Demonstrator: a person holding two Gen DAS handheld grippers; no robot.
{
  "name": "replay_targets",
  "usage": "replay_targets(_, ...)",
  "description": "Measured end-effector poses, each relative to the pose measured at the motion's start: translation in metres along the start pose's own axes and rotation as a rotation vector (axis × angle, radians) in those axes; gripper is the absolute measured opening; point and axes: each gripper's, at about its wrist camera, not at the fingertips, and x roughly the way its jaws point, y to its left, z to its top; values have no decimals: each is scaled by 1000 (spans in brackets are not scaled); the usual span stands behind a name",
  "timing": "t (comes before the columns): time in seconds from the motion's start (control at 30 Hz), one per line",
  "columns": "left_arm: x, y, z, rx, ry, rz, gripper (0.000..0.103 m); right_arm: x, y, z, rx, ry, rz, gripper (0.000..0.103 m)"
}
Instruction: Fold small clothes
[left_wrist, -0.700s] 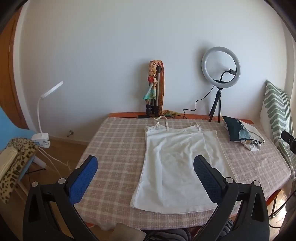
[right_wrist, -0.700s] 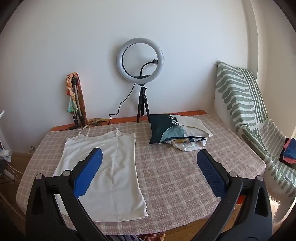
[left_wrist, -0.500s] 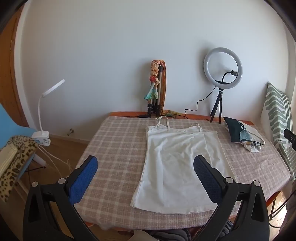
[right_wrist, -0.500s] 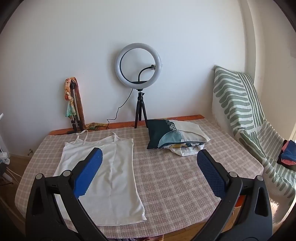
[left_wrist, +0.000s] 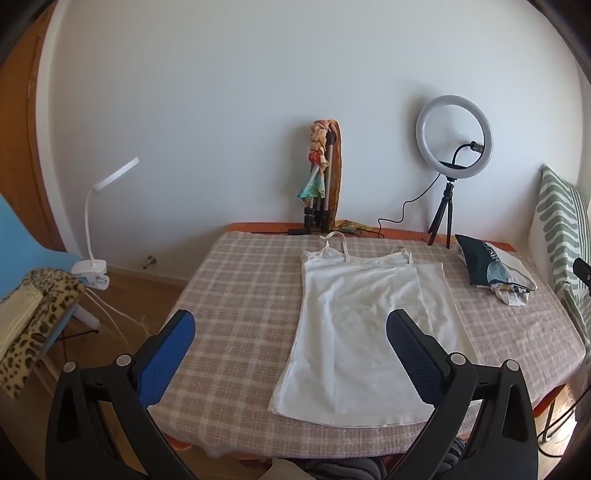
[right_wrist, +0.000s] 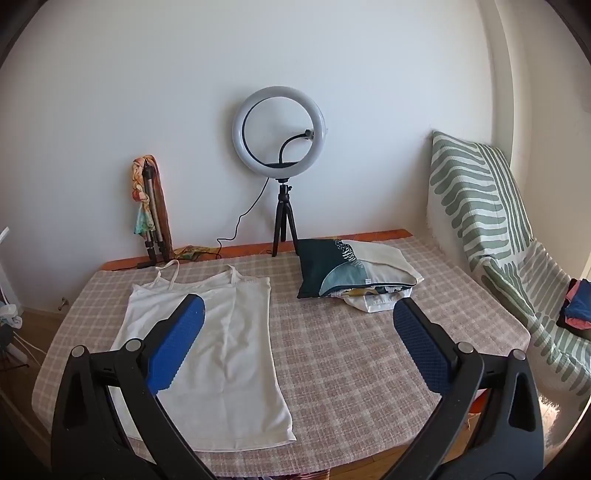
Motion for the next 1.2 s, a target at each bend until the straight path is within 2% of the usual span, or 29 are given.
replay_targets(1.2, -3, 0, 4, -11, -11, 9, 103, 5, 2, -7, 10, 23, 27, 103)
